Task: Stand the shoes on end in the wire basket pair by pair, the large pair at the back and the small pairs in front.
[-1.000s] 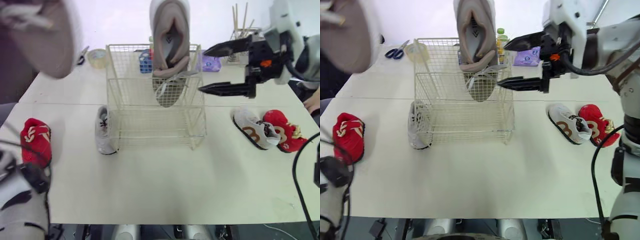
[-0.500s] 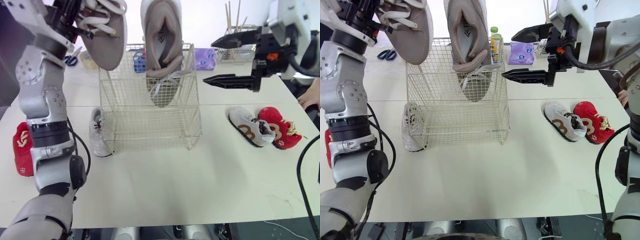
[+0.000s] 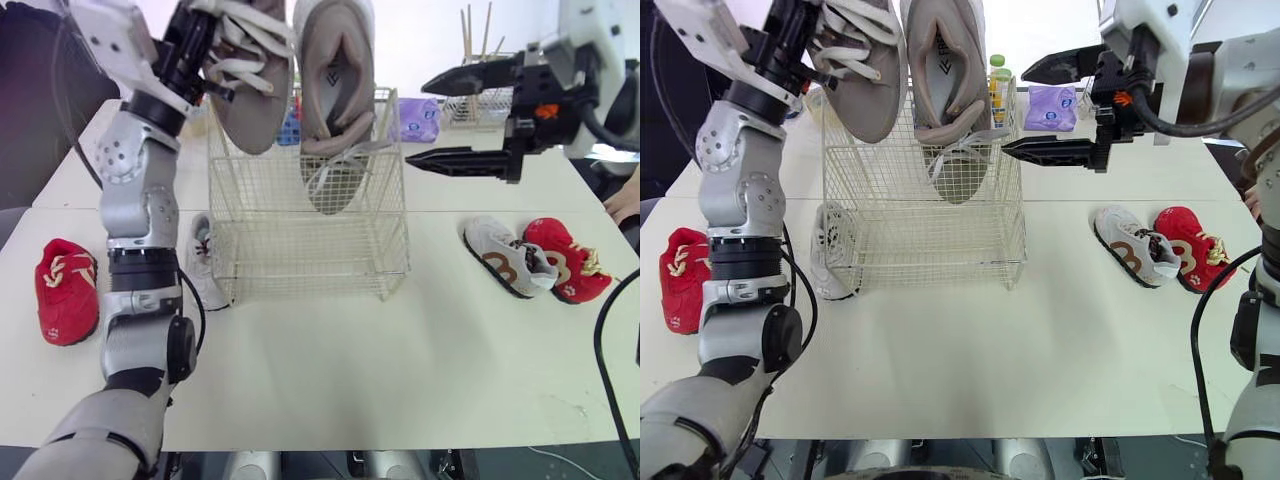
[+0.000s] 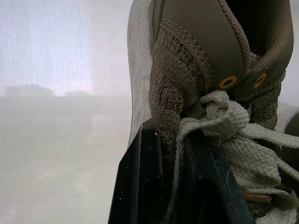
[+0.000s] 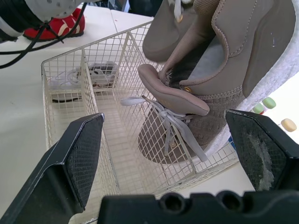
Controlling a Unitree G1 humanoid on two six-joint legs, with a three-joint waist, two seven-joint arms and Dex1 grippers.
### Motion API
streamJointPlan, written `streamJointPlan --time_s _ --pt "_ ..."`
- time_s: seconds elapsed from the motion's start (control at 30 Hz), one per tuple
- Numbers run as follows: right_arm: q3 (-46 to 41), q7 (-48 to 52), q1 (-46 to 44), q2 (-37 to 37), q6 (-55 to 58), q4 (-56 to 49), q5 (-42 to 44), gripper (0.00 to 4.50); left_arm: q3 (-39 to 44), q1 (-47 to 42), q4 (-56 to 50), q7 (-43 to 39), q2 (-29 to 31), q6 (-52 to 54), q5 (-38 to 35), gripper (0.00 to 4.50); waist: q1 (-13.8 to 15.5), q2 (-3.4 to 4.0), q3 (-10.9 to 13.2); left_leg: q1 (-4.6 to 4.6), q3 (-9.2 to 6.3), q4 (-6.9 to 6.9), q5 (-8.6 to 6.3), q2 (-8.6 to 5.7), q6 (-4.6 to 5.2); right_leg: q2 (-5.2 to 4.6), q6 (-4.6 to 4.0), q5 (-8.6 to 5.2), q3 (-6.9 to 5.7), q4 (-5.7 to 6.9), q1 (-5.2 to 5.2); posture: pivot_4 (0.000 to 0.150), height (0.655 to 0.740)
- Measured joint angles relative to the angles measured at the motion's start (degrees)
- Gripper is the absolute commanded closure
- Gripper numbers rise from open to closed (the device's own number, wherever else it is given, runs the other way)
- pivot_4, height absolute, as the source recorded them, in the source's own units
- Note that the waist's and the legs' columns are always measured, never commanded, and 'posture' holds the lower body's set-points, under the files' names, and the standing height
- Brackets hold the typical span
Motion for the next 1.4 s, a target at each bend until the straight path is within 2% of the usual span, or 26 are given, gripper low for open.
streamJointPlan --time_s 0.23,0.6,0.63,0.67,0.77,1.4 --pt "-0.1 0.0 0.0 0.0 -0.2 0.1 0.0 0.00 -0.9 5.0 -2.4 2.7 -2.5 -3.7 2.4 4.47 0.1 0.00 0.0 0.00 0.00 0.00 0.00 0.00 0.00 -0.01 0.00 0.00 0.01 0.00 0.00 0.150 0.7400" --pt "-0.1 0.0 0.0 0.6 -1.5 1.1 0.2 0.00 -1.1 12.9 -10.0 4.8 -3.2 -1.7 2.3 4.47 -0.1 0.01 0.0 0.03 0.00 -0.02 0.00 0.02 0.00 0.00 0.00 0.00 0.02 0.00 0.00 0.150 0.7400" --pt "-0.1 0.0 0.1 0.7 -1.7 1.1 0.2 0.00 -1.1 13.2 -10.1 4.9 -3.1 -1.3 2.0 3.49 -0.2 0.01 0.0 0.03 0.00 -0.02 0.00 0.02 0.01 0.00 0.00 0.00 0.02 0.00 0.00 0.150 0.7400" --pt "-0.1 0.0 0.1 0.7 -1.9 1.2 0.2 0.00 -1.1 13.5 -10.3 4.8 -2.9 -0.8 1.9 3.12 -0.2 0.01 0.0 0.03 0.00 -0.02 0.00 0.02 0.01 0.01 0.00 0.00 0.02 0.00 0.00 0.150 0.7400" --pt "-0.1 -0.1 0.1 0.9 -2.6 1.3 0.2 0.00 -1.1 14.1 -10.5 4.8 -2.2 0.8 1.5 1.65 -0.1 0.01 0.0 0.03 -0.01 -0.02 0.00 0.02 0.00 0.02 0.00 0.00 0.02 0.01 0.00 0.150 0.7400" --pt "-0.1 -0.7 0.7 3.0 -5.2 3.4 -0.2 0.00 4.3 22.0 -27.1 2.7 9.9 20.4 -11.2 1.65 -0.3 0.01 0.0 0.03 -0.10 -0.03 0.00 0.06 0.00 0.02 -0.01 0.00 0.02 0.01 0.00 0.150 0.7400"
